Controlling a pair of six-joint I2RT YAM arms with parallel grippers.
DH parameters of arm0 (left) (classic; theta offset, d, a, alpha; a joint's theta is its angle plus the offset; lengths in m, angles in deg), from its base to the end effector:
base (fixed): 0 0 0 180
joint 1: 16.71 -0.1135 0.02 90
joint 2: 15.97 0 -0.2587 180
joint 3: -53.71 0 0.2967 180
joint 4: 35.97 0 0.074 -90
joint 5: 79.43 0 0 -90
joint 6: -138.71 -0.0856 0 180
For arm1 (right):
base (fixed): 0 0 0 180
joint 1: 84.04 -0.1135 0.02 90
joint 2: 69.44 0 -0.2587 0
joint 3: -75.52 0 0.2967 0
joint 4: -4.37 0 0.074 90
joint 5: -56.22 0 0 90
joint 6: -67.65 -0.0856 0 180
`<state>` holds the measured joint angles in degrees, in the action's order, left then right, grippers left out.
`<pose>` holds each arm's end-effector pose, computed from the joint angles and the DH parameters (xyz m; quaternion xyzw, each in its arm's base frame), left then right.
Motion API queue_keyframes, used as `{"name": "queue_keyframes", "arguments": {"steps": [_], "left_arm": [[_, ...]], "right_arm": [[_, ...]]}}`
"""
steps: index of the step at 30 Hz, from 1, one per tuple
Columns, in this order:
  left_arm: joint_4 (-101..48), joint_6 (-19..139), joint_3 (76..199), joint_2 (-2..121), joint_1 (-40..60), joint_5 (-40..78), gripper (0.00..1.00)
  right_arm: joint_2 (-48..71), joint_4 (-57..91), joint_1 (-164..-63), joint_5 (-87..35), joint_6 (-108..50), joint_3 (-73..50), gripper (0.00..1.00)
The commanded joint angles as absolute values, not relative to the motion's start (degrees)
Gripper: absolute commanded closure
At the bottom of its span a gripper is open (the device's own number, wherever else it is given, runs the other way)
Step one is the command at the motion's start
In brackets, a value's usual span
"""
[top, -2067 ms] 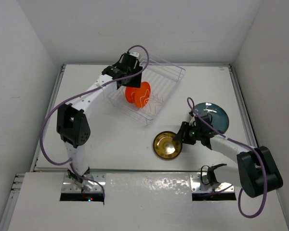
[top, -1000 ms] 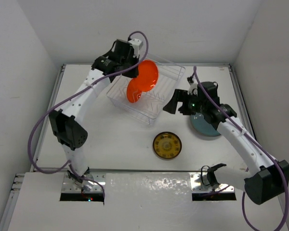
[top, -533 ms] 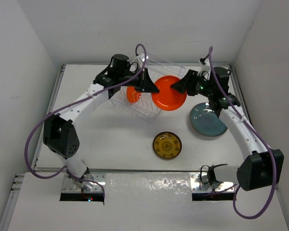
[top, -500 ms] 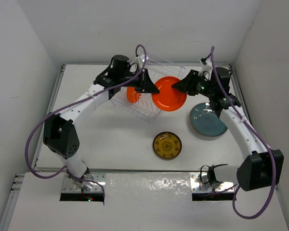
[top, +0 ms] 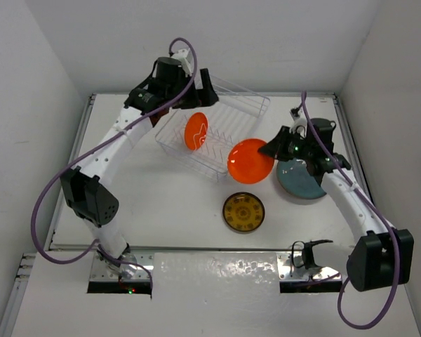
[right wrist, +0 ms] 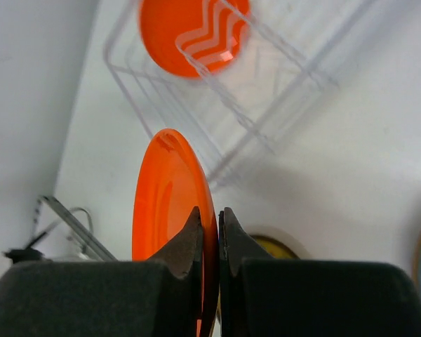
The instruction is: Unload the plates from the dish rack
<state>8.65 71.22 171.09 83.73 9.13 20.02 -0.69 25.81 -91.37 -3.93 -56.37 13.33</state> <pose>0.4326 -0.2251 0.3868 0.0677 0.8479 -0.2775 0.4467 0.3436 0.0872 0.2511 0.0621 0.8365 0.3823 0.3877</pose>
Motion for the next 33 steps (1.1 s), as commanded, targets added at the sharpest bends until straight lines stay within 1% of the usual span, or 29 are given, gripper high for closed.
{"name": "queue_keyframes", "arguments": {"steps": [1,2,6,7,10,11,12,14,16,17,18,19,21,23,24,28,29,30,31,32,33], "left_arm": [[21.30,64.90,174.36,86.07,6.85,-5.58,0.00],[21.66,64.28,174.62,86.94,6.49,-6.12,0.00],[17.38,59.89,172.53,90.11,5.35,-4.90,0.04],[17.01,59.79,172.52,90.55,5.08,-3.68,0.06],[15.61,58.82,173.66,93.01,4.91,-0.60,0.18],[15.08,58.56,173.48,93.37,4.91,0.11,0.20],[14.20,57.86,173.31,93.80,4.91,0.55,0.25],[14.02,57.51,172.96,95.55,4.82,0.29,0.27],[14.11,56.98,172.78,97.40,4.73,-0.32,0.29],[14.11,56.89,172.69,97.93,4.82,-0.07,0.31],[14.02,56.89,172.78,98.46,4.73,0.11,0.32],[14.02,56.89,172.61,99.16,4.73,0.29,0.33],[13.67,56.89,172.43,99.78,4.82,0.20,0.34],[13.67,56.80,172.43,100.57,4.82,0.11,0.36],[13.67,56.80,172.52,100.84,4.82,0.46,0.40],[12.70,56.71,171.90,102.24,4.82,2.83,0.50],[12.27,56.71,171.99,102.68,4.82,3.36,0.55],[12.18,56.71,172.08,102.95,4.82,4.41,0.62],[12.17,56.71,172.60,103.73,4.82,4.77,0.65],[12.35,56.36,172.86,104.00,4.82,5.12,0.72],[12.70,56.27,173.22,104.18,4.73,5.12,0.84]], "right_arm": [[-3.78,29.57,-91.42,-4.95,-49.87,18.93,1.00],[-3.87,29.57,-91.42,-3.64,-49.34,20.51,0.98],[-3.61,25.89,-91.69,-3.01,-47.84,29.30,0.95],[-3.43,25.27,-91.69,-3.01,-47.84,30.36,0.94],[-2.29,24.12,-92.64,-2.84,-47.49,32.83,0.87],[-2.03,24.29,-93.44,-3.19,-47.14,32.83,0.84],[-1.59,24.56,-95.10,-4.67,-46.70,32.92,0.79],[-0.27,24.38,-96.43,-5.04,-46.43,33.09,0.76],[0.17,24.47,-97.92,-5.73,-46.43,33.27,0.61],[-0.09,25.17,-98.19,-6.35,-46.34,33.36,0.50],[-0.61,25.78,-98.36,-7.22,-45.82,33.27,0.26],[-2.10,26.83,-98.37,-9.67,-45.29,32.92,0.13],[-3.77,30.70,-98.54,-13.37,-43.98,32.22,0.01],[-5.44,35.86,-98.54,-18.36,-41.70,30.04,0.01],[-5.71,37.20,-98.54,-19.44,-41.16,29.32,0.01],[-6.86,40.02,-98.45,-20.86,-40.01,27.12,0.01],[-6.95,40.37,-98.45,-21.03,-40.01,26.86,0.01],[-7.21,40.55,-98.45,-21.12,-40.45,26.59,0.01],[-7.30,40.55,-98.54,-21.21,-40.63,26.16,0.01],[-7.38,40.64,-98.37,-21.56,-40.98,25.89,0.01],[-7.56,40.90,-98.45,-21.82,-41.50,25.63,0.01]]}}
